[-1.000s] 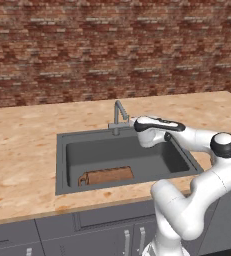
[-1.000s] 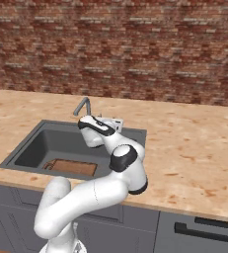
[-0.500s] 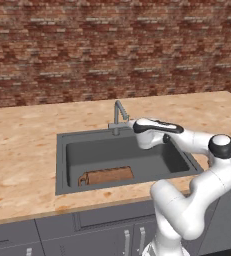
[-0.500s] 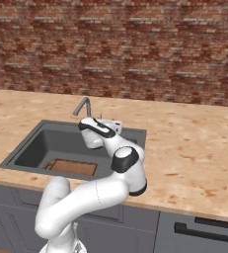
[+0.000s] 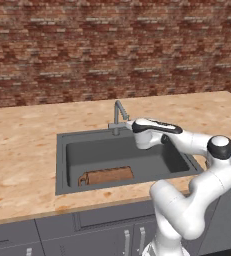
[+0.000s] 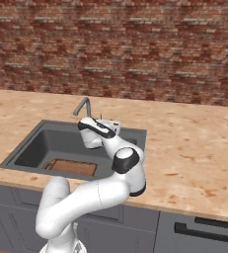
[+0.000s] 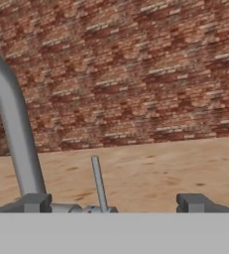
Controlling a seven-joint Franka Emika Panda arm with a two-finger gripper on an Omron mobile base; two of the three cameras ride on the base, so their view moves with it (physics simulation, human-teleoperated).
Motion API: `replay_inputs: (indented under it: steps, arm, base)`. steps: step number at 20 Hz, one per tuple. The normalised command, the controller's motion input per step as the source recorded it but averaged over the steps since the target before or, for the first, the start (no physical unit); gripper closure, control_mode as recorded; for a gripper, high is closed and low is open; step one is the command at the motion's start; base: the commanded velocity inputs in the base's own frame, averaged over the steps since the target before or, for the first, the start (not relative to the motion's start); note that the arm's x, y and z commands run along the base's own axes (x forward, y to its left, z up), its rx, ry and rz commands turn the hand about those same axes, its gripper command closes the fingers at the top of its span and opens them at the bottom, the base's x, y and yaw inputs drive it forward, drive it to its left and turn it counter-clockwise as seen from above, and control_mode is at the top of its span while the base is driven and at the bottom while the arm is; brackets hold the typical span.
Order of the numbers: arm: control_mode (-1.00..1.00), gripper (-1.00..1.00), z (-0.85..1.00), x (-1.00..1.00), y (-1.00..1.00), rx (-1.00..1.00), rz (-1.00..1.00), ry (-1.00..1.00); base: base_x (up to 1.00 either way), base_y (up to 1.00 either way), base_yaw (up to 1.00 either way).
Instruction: Turn on the sink faucet with hot water and rinse the cutting board for ten seconds, then turn off the faucet. Push the cutting board to reach the water if necessary.
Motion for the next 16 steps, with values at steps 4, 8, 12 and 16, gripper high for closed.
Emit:
replay_inputs:
  steps: [4,8,12,16]
  arm:
    - [-1.00,-1.00,-0.02,0.13,0.05,0.00,0.00,0.00]
    - [-1.00,-1.00,-0.05,0.12,0.06,0.00,0.00,0.00]
    - [-1.00,-1.00,-0.03,0.11,0.04,0.00,0.00,0.00]
    - [-1.00,-1.00,-0.05,0.10,0.04,0.00,0.00,0.00]
  base:
    - [0.00,0.00,0.00]
    - [0.00,0.00,0.00]
    - [0.00,0.00,0.00]
    - [0.00,0.00,0.00]
